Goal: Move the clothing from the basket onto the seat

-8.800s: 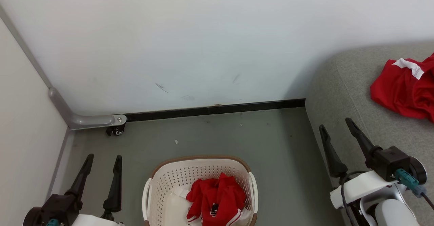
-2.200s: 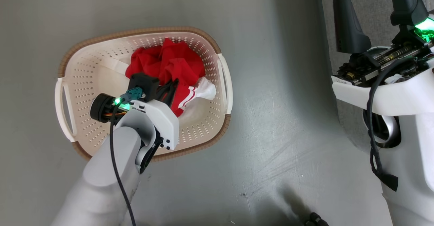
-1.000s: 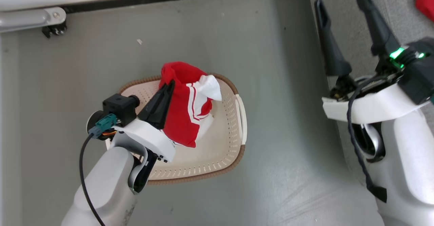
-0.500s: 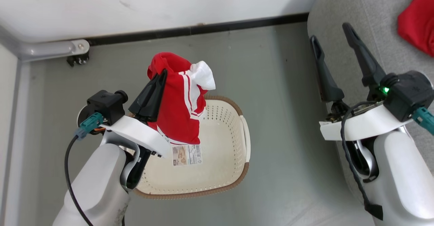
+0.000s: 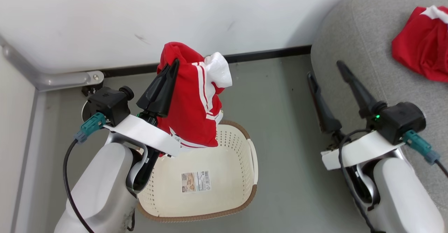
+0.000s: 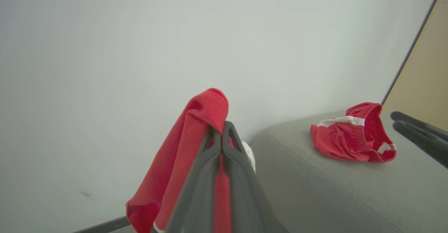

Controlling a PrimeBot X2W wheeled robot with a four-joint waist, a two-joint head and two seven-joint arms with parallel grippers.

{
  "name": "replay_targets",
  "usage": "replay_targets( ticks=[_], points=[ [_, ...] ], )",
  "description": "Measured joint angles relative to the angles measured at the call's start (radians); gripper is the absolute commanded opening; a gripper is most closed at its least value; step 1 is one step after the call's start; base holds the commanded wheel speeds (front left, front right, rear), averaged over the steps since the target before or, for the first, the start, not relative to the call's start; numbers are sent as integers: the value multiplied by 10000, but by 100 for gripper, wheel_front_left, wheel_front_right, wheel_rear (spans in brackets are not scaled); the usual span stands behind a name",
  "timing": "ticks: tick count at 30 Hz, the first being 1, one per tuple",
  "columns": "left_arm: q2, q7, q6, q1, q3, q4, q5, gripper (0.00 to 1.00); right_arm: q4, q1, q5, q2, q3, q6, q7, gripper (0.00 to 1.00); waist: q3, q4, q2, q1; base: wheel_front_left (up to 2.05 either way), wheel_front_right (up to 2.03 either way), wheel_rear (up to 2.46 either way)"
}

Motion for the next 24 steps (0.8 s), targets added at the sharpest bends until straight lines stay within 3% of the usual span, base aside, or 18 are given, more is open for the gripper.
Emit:
replay_targets(
  ticks=[24],
  points=[
    [10, 890, 107, -255, -33, -972, -67, 0, 1043, 1103, -2, 6, 1406, 0, 2, 100, -1406, -139, 0, 0, 0, 0, 0]
  ],
)
